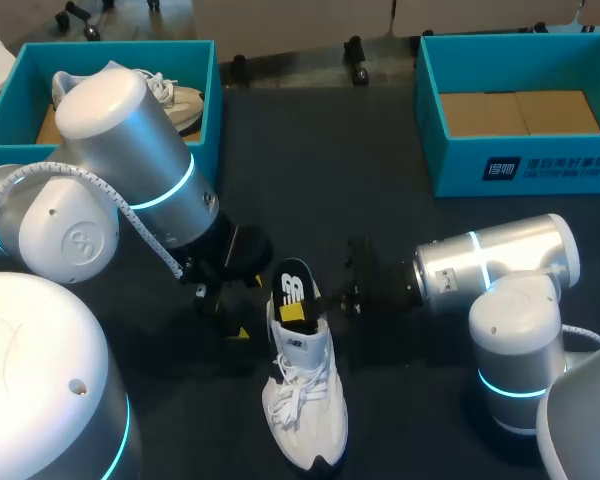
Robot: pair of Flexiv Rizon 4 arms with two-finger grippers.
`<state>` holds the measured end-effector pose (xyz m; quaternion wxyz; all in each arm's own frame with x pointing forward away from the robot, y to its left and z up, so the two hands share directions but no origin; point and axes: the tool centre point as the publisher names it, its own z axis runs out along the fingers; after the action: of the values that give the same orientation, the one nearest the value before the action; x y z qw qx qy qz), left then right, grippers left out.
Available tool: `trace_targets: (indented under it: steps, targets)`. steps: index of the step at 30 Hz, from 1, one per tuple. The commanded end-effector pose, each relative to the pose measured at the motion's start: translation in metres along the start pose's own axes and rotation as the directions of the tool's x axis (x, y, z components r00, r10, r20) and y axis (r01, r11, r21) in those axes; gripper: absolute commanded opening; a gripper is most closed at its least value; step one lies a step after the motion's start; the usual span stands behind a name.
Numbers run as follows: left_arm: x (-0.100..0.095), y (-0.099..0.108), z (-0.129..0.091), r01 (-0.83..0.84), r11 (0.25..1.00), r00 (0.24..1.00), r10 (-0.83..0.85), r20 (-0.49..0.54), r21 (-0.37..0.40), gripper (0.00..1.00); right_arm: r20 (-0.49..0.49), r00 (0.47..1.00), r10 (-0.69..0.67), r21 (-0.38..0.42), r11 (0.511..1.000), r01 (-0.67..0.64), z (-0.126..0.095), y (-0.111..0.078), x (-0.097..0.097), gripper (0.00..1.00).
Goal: Take the shoe out of the shoebox, open the shoe tongue, remove and reinsert the insole, then place the shoe into the shoebox
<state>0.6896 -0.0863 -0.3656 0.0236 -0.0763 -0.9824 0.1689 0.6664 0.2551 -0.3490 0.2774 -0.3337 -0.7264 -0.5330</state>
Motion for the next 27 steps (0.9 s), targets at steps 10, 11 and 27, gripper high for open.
trace_targets:
  steps: [10,11,27]
  targets:
    - [0.000,0.000,0.001,-0.001,1.000,1.000,0.001,0.000,0.002,1.00,0.056,0.997,-0.058,-0.031,0.998,0.059,-0.005,0.011,0.003,0.43]
    - [0.000,0.000,0.001,-0.001,1.000,1.000,0.001,0.000,0.002,1.00,0.062,0.995,-0.073,-0.039,0.996,0.075,-0.006,0.013,0.003,0.42]
    - [0.000,0.000,0.001,-0.001,1.000,1.000,0.001,0.000,0.002,1.00,0.088,0.988,-0.126,-0.117,0.984,0.136,-0.014,0.024,-0.006,0.28]
